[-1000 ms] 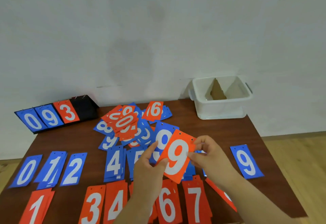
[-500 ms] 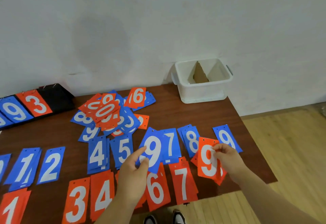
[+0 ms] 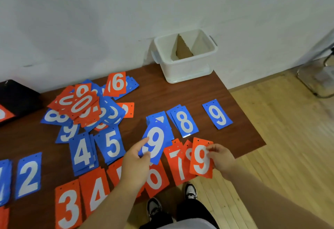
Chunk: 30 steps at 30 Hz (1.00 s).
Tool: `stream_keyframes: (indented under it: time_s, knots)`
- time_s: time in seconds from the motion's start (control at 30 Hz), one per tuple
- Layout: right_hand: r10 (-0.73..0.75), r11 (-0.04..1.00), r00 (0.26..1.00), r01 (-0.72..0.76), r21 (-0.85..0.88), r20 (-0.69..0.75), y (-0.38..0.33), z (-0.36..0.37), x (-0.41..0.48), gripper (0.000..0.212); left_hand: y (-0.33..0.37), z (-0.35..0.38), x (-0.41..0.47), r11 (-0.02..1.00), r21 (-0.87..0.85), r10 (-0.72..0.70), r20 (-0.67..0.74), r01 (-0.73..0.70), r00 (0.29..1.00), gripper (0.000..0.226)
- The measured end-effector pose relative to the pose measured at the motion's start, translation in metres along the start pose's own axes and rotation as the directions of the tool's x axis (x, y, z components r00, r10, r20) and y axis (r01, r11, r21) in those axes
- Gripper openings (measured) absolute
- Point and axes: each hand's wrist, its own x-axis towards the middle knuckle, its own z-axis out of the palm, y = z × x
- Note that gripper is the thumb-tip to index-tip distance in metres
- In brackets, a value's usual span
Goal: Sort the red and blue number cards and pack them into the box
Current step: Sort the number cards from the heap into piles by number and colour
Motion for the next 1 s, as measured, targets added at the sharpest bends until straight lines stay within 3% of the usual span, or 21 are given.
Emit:
stream_keyframes:
  time_s: [0.1, 0.2, 0.27, 0.37, 0.4, 0.47, 0.5, 0.57, 0.63, 0.67, 0.73, 0.9, 1.0]
  knots:
    - [-0.07, 0.997, 0.997, 0.069, -0.033, -0.024, -0.015, -0.022, 0.002, 0.02, 0.008, 0.01, 0.002, 1.0, -0.003, -0.01, 0.025, 0.01, 1.0, 0.047]
    - [-0.197, 0.949, 0.98, 0.188, -0.254, -0.01, -0.031, -0.049, 0.013, 0.018, 0.013, 0.026, 0.004, 1.0, -0.005, -0.006, 0.02, 0.006, 1.0, 0.048]
    - [-0.251, 0.86, 0.968, 0.238, -0.452, 0.033, -0.038, -0.064, 0.025, 0.019, 0.014, 0.038, 0.008, 1.0, 0.002, -0.005, 0.0, 0.005, 1.0, 0.048]
    - [-0.264, 0.744, 0.958, 0.276, -0.608, 0.111, -0.035, -0.06, 0.036, 0.02, 0.014, 0.038, 0.009, 0.999, -0.039, -0.027, -0.031, 0.025, 0.999, 0.046]
    - [-0.286, 0.682, 0.952, 0.28, -0.675, 0.106, -0.036, -0.058, 0.034, 0.024, 0.015, 0.038, 0.005, 0.994, -0.095, -0.052, -0.017, 0.05, 0.999, 0.045]
    - [-0.361, 0.483, 0.916, 0.343, -0.805, 0.174, -0.037, -0.089, 0.069, 0.035, 0.027, 0.092, 0.001, 0.98, -0.171, -0.124, -0.14, 0.1, 0.982, 0.041]
    - [-0.44, 0.407, 0.878, 0.383, -0.829, 0.189, -0.037, -0.083, 0.063, 0.038, 0.026, 0.094, -0.002, 0.984, -0.161, -0.099, -0.123, 0.078, 0.987, 0.041]
    - [-0.503, 0.313, 0.785, 0.555, -0.771, 0.361, -0.034, -0.065, 0.047, 0.039, 0.02, 0.093, 0.0, 0.959, -0.266, -0.141, -0.134, 0.102, 0.981, 0.04]
    - [-0.455, 0.204, 0.632, 0.759, -0.618, 0.627, -0.028, -0.049, 0.033, 0.042, 0.018, 0.096, 0.003, 0.911, -0.387, -0.225, -0.178, 0.142, 0.958, 0.041]
    - [-0.411, 0.139, 0.565, 0.815, -0.563, 0.716, -0.026, -0.043, 0.033, 0.044, 0.019, 0.102, 0.001, 0.878, -0.447, -0.276, -0.185, 0.17, 0.943, 0.041]
    - [-0.347, 0.067, 0.497, 0.859, -0.507, 0.795, -0.026, -0.035, 0.037, 0.047, 0.017, 0.11, -0.004, 0.844, -0.502, -0.313, -0.174, 0.189, 0.934, 0.04]
    - [-0.37, 0.05, 0.487, 0.861, -0.507, 0.791, -0.032, -0.044, 0.044, 0.046, 0.012, 0.124, -0.02, 0.804, -0.579, -0.334, -0.248, 0.138, 0.909, 0.038]
    - [-0.374, 0.096, 0.51, 0.852, -0.514, 0.775, -0.032, -0.058, 0.044, 0.045, 0.014, 0.133, -0.025, 0.778, -0.613, -0.359, -0.252, 0.139, 0.899, 0.037]
